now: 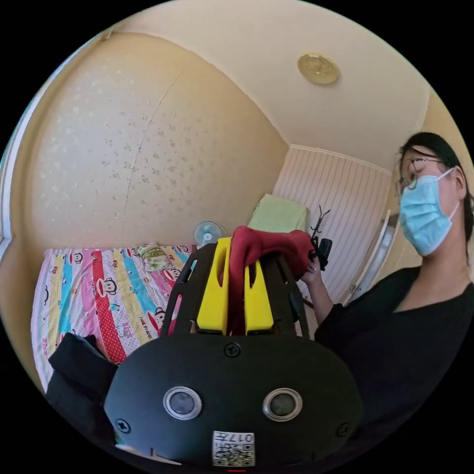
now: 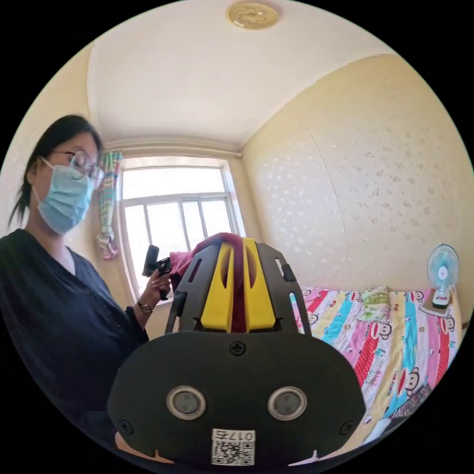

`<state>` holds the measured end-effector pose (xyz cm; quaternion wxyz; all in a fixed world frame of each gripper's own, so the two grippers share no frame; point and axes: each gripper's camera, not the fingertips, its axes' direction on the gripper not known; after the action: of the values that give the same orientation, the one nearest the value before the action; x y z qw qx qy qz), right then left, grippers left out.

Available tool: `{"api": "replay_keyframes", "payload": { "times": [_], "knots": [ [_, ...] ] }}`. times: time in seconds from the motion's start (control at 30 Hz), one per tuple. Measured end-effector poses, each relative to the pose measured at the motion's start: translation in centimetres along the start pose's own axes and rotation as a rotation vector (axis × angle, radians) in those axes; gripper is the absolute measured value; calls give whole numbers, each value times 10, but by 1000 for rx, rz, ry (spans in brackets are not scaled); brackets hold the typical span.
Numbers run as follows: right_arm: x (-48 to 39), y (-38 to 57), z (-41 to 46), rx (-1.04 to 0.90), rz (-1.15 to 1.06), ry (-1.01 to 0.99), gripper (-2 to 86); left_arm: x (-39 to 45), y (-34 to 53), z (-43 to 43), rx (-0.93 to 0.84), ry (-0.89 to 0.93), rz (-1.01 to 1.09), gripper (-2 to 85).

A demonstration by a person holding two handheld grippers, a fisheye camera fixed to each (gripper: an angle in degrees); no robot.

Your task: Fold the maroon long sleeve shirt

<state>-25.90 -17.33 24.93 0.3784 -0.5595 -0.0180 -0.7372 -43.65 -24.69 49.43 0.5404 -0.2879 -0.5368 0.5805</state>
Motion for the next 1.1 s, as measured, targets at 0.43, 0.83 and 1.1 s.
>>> {"api": "replay_keyframes", "payload": {
  "times": [0.43,0.83,1.1],
  "knots": [
    [27,-137,59,-311,-59,174,27,-2,-60,-79,-181,128,-173,45],
    [488,45,338,-658,659,82,49,-376,91,64,-613,-390,-877,103],
    [510,243,296,-989,941,180,102,-276,349,32,-957,-343,-1025,115]
  ]
}}
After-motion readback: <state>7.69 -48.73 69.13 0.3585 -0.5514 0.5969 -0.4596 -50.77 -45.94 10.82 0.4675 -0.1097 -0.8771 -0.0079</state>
